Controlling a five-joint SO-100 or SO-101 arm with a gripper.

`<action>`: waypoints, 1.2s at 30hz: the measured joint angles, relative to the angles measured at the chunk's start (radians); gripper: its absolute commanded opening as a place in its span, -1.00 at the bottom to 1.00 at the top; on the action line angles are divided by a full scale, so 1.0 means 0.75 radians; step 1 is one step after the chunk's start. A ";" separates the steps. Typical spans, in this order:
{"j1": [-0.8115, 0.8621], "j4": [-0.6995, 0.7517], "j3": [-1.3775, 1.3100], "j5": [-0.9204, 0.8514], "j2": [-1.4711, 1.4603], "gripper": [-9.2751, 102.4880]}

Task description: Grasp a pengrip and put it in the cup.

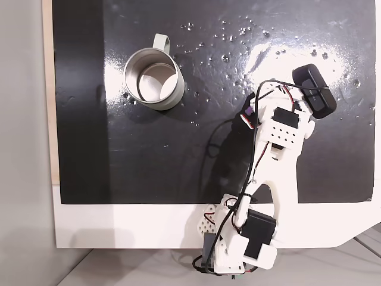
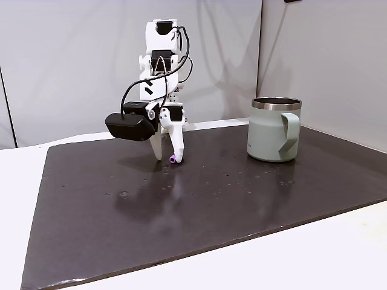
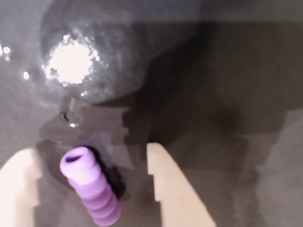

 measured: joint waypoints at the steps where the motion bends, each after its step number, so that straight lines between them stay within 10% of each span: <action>1: -0.012 0.004 -0.008 0.018 -0.010 -0.64; 17: -0.258 0.268 -0.170 0.329 -0.202 -0.83; 36: -0.626 1.170 -0.894 0.654 0.211 -0.83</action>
